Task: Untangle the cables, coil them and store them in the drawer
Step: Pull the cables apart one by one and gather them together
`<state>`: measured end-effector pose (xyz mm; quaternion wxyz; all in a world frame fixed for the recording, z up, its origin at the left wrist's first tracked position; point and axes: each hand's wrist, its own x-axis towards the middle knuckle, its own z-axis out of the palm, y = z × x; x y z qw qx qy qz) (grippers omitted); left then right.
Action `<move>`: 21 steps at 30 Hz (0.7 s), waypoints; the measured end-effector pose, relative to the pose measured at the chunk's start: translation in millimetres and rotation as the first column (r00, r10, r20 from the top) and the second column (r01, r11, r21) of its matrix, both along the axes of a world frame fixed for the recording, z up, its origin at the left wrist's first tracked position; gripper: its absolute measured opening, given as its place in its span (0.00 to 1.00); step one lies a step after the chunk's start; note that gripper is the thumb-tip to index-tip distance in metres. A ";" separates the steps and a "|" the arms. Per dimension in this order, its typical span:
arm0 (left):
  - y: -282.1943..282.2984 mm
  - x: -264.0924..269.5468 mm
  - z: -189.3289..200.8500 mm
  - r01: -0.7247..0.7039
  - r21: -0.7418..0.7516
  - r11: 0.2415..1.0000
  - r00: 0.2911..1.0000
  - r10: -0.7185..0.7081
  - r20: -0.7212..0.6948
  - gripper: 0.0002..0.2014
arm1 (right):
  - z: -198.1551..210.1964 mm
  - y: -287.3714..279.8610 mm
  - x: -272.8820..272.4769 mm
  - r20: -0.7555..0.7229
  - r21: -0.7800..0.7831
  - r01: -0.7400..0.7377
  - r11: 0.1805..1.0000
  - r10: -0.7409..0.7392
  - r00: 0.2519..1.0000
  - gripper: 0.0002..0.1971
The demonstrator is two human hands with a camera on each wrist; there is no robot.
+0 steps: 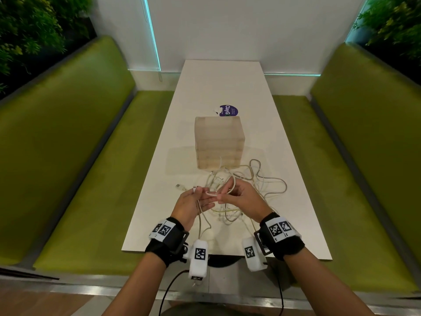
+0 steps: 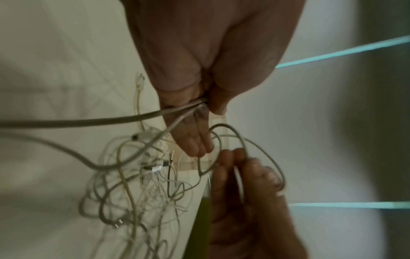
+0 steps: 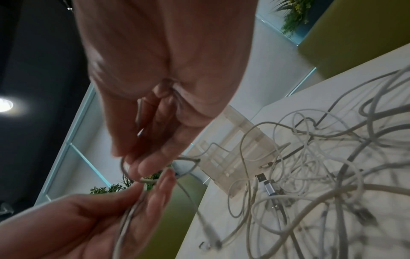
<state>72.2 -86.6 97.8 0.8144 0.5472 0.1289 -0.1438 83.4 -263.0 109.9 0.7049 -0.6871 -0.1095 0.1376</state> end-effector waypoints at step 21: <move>30.0 22.4 -0.6 -0.340 -0.439 0.832 0.939 0.328 -0.106 0.13 | -24.2 -14.4 -8.9 -0.157 -0.674 -0.352 0.649 0.340 0.927 0.08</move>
